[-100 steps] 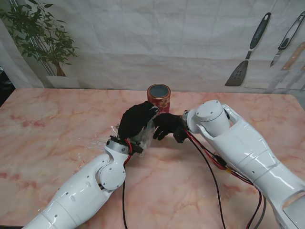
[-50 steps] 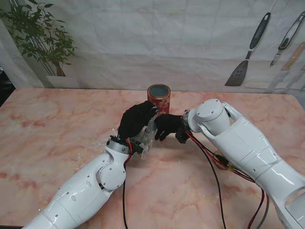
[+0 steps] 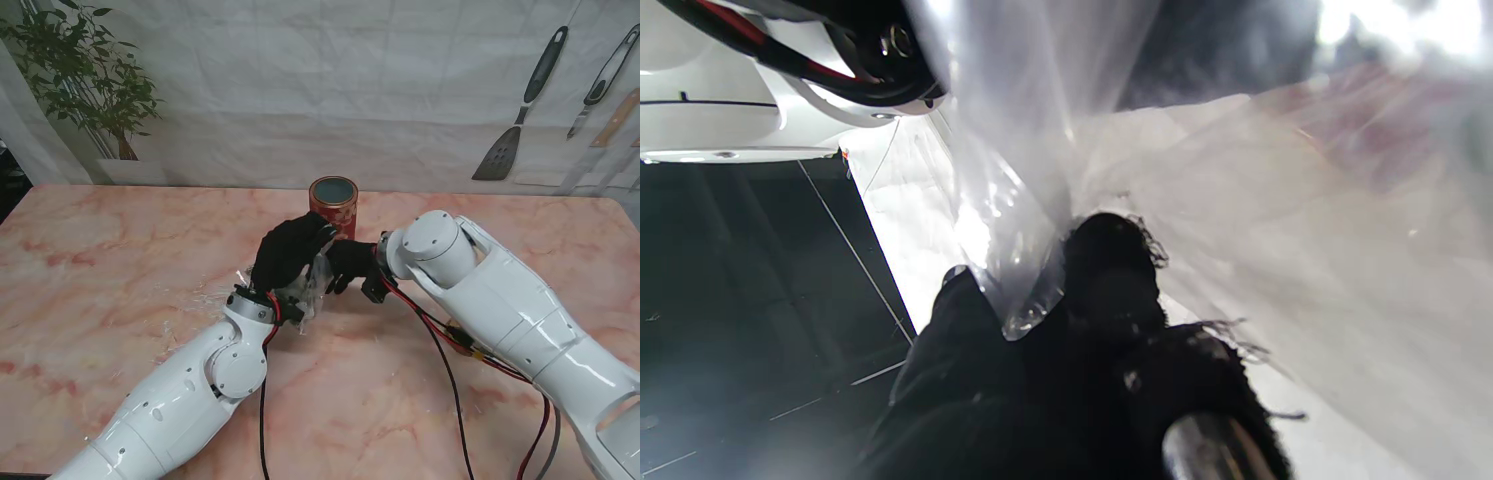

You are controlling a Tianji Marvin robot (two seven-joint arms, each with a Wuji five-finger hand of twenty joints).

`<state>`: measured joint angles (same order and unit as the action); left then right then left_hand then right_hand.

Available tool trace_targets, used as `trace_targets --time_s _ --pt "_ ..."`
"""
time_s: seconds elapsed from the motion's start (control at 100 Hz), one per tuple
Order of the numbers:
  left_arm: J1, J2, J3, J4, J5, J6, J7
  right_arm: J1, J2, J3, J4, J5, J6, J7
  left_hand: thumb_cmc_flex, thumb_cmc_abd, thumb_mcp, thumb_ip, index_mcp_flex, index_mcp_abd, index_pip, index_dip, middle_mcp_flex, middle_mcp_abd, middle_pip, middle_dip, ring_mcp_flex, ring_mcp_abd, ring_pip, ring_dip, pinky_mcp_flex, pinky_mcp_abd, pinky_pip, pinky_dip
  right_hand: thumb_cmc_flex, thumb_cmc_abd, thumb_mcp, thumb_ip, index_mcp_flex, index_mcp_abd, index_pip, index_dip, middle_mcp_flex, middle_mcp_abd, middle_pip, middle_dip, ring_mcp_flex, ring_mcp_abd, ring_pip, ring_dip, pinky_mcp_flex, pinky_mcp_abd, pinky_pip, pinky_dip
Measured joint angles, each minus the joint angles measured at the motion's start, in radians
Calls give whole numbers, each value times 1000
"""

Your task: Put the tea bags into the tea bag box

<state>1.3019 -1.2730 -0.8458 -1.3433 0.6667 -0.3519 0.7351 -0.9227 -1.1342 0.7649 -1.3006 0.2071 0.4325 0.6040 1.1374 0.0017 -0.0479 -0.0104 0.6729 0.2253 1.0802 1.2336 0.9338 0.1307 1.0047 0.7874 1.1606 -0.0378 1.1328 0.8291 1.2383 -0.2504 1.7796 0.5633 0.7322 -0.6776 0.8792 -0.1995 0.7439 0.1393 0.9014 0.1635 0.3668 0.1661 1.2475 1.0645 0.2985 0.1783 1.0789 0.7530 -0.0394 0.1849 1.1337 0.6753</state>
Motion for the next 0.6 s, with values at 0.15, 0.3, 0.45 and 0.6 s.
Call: trace_targets --time_s 0.15,0.3,0.45,0.6 --pt "-2 0 1 -1 1 0 1 -21 -11 23 -14 14 38 -44 0 0 0 0 0 0 0 0 0 0 0 0 0 0 0 0 0 0 0 0 70 78 -9 0 51 5 77 -29 24 10 0 -1 10 1 8 0 3 3 3 0" --pt "-2 0 -2 -2 1 2 -1 -32 -16 36 -17 25 46 -48 0 0 0 0 0 0 0 0 0 0 0 0 0 0 0 0 0 0 0 0 90 157 -9 24 6 19 119 106 -18 14 0 0 -21 1 8 0 -26 4 -2 -5" --pt "-5 0 -3 -2 2 12 -3 -32 -11 47 -19 30 57 -15 0 0 0 0 0 0 0 0 0 0 0 0 0 0 0 0 0 0 0 0 91 237 -8 64 -88 43 158 273 -98 24 0 11 -101 -6 6 0 -39 -3 -80 -31" --pt "-6 1 -9 -2 7 19 -6 -53 -8 94 -53 28 103 -31 0 0 0 0 0 0 0 0 0 0 0 0 0 0 0 0 0 0 0 0 91 262 -7 75 -125 52 165 324 -134 25 0 11 -132 -11 -4 -1 -47 -4 -131 -32"
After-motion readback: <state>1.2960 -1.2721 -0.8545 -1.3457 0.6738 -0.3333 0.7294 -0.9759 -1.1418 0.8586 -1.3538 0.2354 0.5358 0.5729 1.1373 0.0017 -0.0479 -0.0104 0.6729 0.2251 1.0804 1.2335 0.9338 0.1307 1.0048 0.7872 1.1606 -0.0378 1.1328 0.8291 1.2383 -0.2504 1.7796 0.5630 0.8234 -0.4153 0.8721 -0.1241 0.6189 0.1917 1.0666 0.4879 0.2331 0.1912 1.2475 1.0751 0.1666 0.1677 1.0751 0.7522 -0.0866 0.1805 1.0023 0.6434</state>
